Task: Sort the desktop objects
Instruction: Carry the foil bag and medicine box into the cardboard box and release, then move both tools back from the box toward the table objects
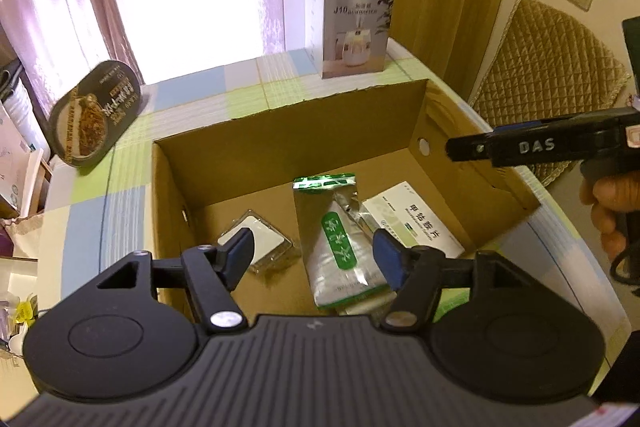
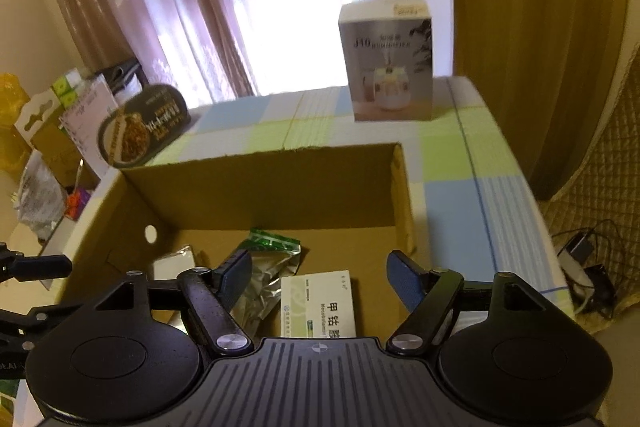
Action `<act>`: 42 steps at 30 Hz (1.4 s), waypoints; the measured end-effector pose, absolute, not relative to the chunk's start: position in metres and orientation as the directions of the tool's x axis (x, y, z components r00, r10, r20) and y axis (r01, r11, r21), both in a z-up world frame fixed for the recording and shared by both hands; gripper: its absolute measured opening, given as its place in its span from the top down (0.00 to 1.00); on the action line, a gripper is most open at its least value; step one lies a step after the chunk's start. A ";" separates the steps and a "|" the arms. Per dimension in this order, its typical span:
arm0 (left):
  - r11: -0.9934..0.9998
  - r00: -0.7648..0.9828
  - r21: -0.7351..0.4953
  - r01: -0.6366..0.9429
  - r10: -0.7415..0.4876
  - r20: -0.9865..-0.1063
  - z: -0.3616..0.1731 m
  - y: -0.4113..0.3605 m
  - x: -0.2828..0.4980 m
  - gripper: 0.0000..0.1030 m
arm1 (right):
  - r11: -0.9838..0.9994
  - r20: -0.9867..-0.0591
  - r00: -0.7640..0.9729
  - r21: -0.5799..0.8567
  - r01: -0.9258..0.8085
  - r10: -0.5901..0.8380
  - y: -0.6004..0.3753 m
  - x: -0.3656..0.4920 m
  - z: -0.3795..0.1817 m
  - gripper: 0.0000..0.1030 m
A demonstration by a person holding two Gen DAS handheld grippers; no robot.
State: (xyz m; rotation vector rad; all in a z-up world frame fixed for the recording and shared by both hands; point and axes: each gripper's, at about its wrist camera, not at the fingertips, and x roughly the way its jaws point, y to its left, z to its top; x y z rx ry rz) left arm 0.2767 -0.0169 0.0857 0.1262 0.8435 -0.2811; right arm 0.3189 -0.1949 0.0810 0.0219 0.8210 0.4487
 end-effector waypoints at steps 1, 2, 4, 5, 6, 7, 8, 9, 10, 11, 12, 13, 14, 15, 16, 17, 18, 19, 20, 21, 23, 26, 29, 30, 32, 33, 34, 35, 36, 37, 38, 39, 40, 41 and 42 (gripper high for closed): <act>0.956 0.640 -0.001 0.293 -0.197 -0.743 0.088 -0.016 0.267 0.37 | 0.905 -0.692 0.601 0.192 -0.380 0.399 -0.199 0.311 0.085 0.26; 0.957 0.648 -0.002 0.291 -0.198 -0.735 0.090 -0.016 0.259 0.34 | 0.903 -0.682 0.610 0.194 -0.382 0.405 -0.203 0.302 0.088 0.24; 0.956 0.659 0.003 0.294 -0.200 -0.725 0.092 -0.016 0.243 0.31 | 0.899 -0.665 0.623 0.186 -0.396 0.412 -0.210 0.281 0.094 0.18; 0.956 0.668 0.013 0.294 -0.196 -0.718 0.093 -0.016 0.233 0.27 | 0.897 -0.660 0.627 0.179 -0.404 0.414 -0.213 0.271 0.096 0.17; 0.957 0.675 0.019 0.290 -0.191 -0.712 0.093 -0.015 0.222 0.26 | 0.894 -0.657 0.629 0.169 -0.415 0.416 -0.215 0.258 0.096 0.15; 0.958 0.678 0.019 0.287 -0.189 -0.710 0.093 -0.014 0.215 0.25 | 0.890 -0.656 0.628 0.162 -0.427 0.420 -0.218 0.247 0.096 0.13; 0.958 0.677 0.014 0.286 -0.191 -0.711 0.091 -0.013 0.205 0.25 | 0.884 -0.655 0.625 0.152 -0.441 0.425 -0.220 0.234 0.093 0.12; 0.959 0.675 0.011 0.284 -0.192 -0.713 0.089 -0.012 0.196 0.25 | 0.881 -0.657 0.624 0.135 -0.454 0.423 -0.223 0.221 0.090 0.09; 0.961 0.673 0.009 0.276 -0.186 -0.716 0.086 -0.011 0.186 0.23 | 0.881 -0.666 0.622 0.115 -0.460 0.412 -0.224 0.211 0.084 0.06; 0.963 0.669 0.013 0.270 -0.179 -0.721 0.082 -0.011 0.177 0.20 | 0.882 -0.682 0.616 0.094 -0.463 0.395 -0.226 0.199 0.077 0.05; 0.962 0.664 0.019 0.271 -0.173 -0.728 0.078 -0.012 0.168 0.19 | 0.882 -0.696 0.606 0.084 -0.464 0.385 -0.228 0.189 0.070 0.05; 0.963 0.660 0.020 0.267 -0.167 -0.733 0.074 -0.012 0.160 0.18 | 0.882 -0.709 0.595 0.083 -0.463 0.379 -0.230 0.181 0.063 0.04; 0.967 0.655 0.014 0.256 -0.163 -0.738 0.069 -0.012 0.150 0.18 | 0.883 -0.722 0.581 0.088 -0.460 0.375 -0.233 0.173 0.056 0.04; 0.968 0.651 0.004 0.250 -0.165 -0.741 0.066 -0.011 0.143 0.17 | 0.885 -0.735 0.568 0.093 -0.457 0.371 -0.236 0.166 0.049 0.04; 0.971 0.645 -0.010 0.240 -0.167 -0.746 0.061 -0.010 0.135 0.17 | 0.886 -0.744 0.559 0.094 -0.455 0.366 -0.238 0.159 0.043 0.04; 0.974 0.639 -0.025 0.226 -0.167 -0.750 0.057 -0.009 0.128 0.16 | 0.886 -0.752 0.552 0.092 -0.454 0.361 -0.239 0.153 0.039 0.04; 0.976 0.635 -0.039 0.216 -0.170 -0.754 0.053 -0.008 0.122 0.16 | 0.885 -0.759 0.545 0.088 -0.457 0.357 -0.240 0.148 0.035 0.04; 0.977 0.632 -0.052 0.205 -0.173 -0.756 0.049 -0.006 0.115 0.13 | 0.882 -0.765 0.538 0.083 -0.463 0.355 -0.240 0.143 0.032 0.04; 0.979 0.630 -0.062 0.194 -0.173 -0.757 0.045 -0.004 0.109 0.11 | 0.879 -0.769 0.533 0.077 -0.471 0.353 -0.240 0.138 0.030 0.04; 0.979 0.629 -0.065 0.192 -0.174 -0.758 0.043 -0.004 0.106 0.10 | 0.876 -0.772 0.530 0.070 -0.478 0.351 -0.240 0.134 0.028 0.04; 0.981 0.631 -0.053 0.188 -0.162 -0.759 0.036 -0.003 0.097 0.08 | 0.870 -0.774 0.528 0.060 -0.489 0.349 -0.240 0.128 0.027 0.03; 0.983 0.617 -0.063 0.172 -0.157 -0.771 0.026 0.000 0.090 0.08 | 0.861 -0.778 0.516 0.064 -0.504 0.360 -0.240 0.121 0.024 0.02; 0.985 0.602 -0.087 0.149 -0.160 -0.783 0.016 0.004 0.084 0.08 | 0.858 -0.781 0.509 0.065 -0.509 0.362 -0.241 0.117 0.020 0.02; 0.986 0.602 -0.091 0.142 -0.159 -0.782 0.014 0.005 0.083 0.08 | 0.858 -0.783 0.508 0.065 -0.509 0.360 -0.241 0.117 0.018 0.02; 0.987 0.600 -0.095 0.126 -0.152 -0.785 0.008 0.006 0.082 0.08 | 0.857 -0.786 0.500 0.071 -0.511 0.363 -0.240 0.116 0.013 0.02; 0.988 0.597 -0.096 0.122 -0.151 -0.788 0.005 0.006 0.082 0.08 | 0.855 -0.789 0.495 0.073 -0.513 0.365 -0.239 0.115 0.011 0.02; 0.988 0.595 -0.098 0.123 -0.152 -0.790 0.003 0.006 0.081 0.08 | 0.852 -0.791 0.490 0.073 -0.518 0.366 -0.239 0.115 0.009 0.02; 0.987 0.593 -0.096 0.127 -0.153 -0.791 0.000 0.005 0.081 0.08 | 0.849 -0.794 0.486 0.069 -0.525 0.365 -0.238 0.114 0.007 0.02; 0.988 0.592 -0.087 0.132 -0.148 -0.792 -0.002 0.003 0.081 0.08 | 0.845 -0.796 0.484 0.063 -0.531 0.363 -0.237 0.114 0.005 0.02; 0.988 0.592 -0.077 0.135 -0.143 -0.793 -0.003 0.001 0.081 0.08 | 0.844 -0.797 0.485 0.056 -0.534 0.360 -0.237 0.114 0.003 0.02; 0.988 0.591 -0.069 0.139 -0.138 -0.795 -0.005 0.000 0.082 0.08 | 0.843 -0.798 0.487 0.049 -0.536 0.356 -0.237 0.114 0.001 0.02; 0.988 0.590 -0.067 0.142 -0.138 -0.795 -0.007 -0.002 0.082 0.08 | 0.843 -0.799 0.488 0.043 -0.536 0.351 -0.238 0.115 0.000 0.02; 0.987 0.589 -0.069 0.144 -0.142 -0.795 -0.009 -0.002 0.084 0.08 | 0.843 -0.799 0.489 0.040 -0.537 0.349 -0.239 0.116 -0.002 0.02; 0.987 0.586 -0.070 0.147 -0.144 -0.797 -0.011 -0.004 0.085 0.09 | 0.842 -0.801 0.489 0.036 -0.539 0.347 -0.239 0.118 -0.003 0.02; 0.987 0.583 -0.067 0.149 -0.143 -0.800 -0.013 -0.005 0.086 0.09 | 0.840 -0.801 0.488 0.031 -0.542 0.345 -0.240 0.119 -0.004 0.02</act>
